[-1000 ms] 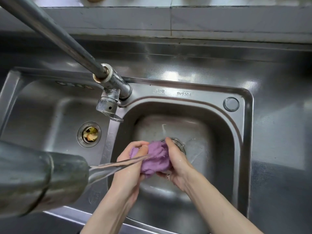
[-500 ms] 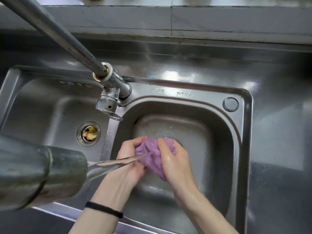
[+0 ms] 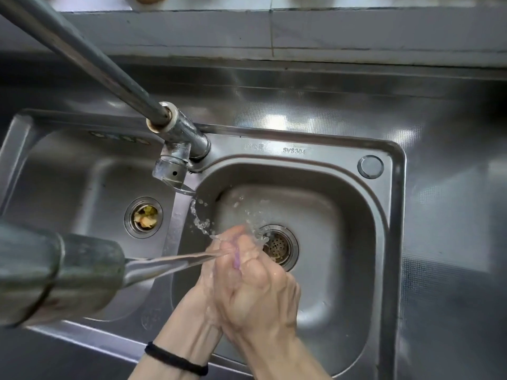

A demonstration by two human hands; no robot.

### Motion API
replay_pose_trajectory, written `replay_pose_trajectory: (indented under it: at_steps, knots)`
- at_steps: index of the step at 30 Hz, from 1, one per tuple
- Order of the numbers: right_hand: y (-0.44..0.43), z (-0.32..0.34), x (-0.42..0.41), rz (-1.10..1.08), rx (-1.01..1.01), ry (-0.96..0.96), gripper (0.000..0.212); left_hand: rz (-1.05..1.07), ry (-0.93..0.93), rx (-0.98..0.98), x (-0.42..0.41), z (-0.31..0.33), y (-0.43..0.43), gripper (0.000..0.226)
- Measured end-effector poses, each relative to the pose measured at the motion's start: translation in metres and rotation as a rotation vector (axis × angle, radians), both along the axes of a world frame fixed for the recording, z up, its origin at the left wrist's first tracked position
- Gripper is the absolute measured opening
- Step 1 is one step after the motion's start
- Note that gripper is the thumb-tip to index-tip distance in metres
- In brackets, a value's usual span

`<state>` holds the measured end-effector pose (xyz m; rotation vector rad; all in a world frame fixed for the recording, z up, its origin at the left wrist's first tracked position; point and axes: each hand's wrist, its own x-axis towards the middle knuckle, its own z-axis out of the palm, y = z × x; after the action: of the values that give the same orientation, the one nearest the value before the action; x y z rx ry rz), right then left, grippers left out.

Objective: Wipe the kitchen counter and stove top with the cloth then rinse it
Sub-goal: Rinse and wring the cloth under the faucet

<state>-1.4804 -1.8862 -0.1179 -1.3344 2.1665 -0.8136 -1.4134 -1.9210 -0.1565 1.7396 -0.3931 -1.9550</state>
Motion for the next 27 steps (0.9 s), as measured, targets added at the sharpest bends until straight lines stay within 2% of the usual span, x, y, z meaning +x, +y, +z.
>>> replay_pose_trajectory:
  at_steps: [2,5,6,9,11,12,14,16,18,22,27]
  knots:
    - [0.0,-0.005,0.004,0.031,-0.01,0.056,0.04,0.052,0.007,0.004,-0.002,0.001,-0.002,0.054]
    - [-0.007,-0.015,-0.001,0.009,0.031,-0.007,0.045,0.092,-0.015,0.081,-0.005,0.009,-0.014,0.06]
    - [-0.011,-0.021,-0.004,-0.007,0.137,-0.073,0.048,0.091,-0.078,0.099,-0.008,0.012,-0.015,0.059]
    - [-0.02,-0.058,-0.019,-0.081,0.52,-0.301,0.055,-0.017,-0.08,0.178,-0.016,0.018,-0.012,0.039]
    - [-0.022,-0.074,-0.027,-0.086,0.691,-0.43,0.052,-0.031,-0.136,0.116,-0.018,0.015,-0.004,0.029]
    - [-0.022,-0.083,-0.029,-0.12,0.705,-0.499,0.05,-0.014,-0.174,0.073,-0.016,0.013,0.0,0.026]
    - [-0.022,-0.093,-0.035,-0.259,0.703,-0.699,0.047,0.024,-0.124,0.053,-0.013,0.016,0.0,0.022]
    - [-0.022,-0.1,-0.042,-0.436,0.726,-0.935,0.042,0.047,-0.094,0.059,-0.004,0.017,-0.002,0.035]
    - [-0.02,-0.097,-0.047,-0.517,0.765,-1.11,0.038,0.04,-0.092,0.059,0.005,0.019,-0.006,0.044]
    - [-0.022,-0.093,-0.05,-0.536,0.753,-1.235,0.04,0.136,-0.135,0.011,0.017,0.021,-0.011,0.044]
    - [-0.025,-0.087,-0.048,-0.566,0.728,-1.279,0.037,0.094,-0.184,-0.076,0.022,0.023,-0.014,0.044]
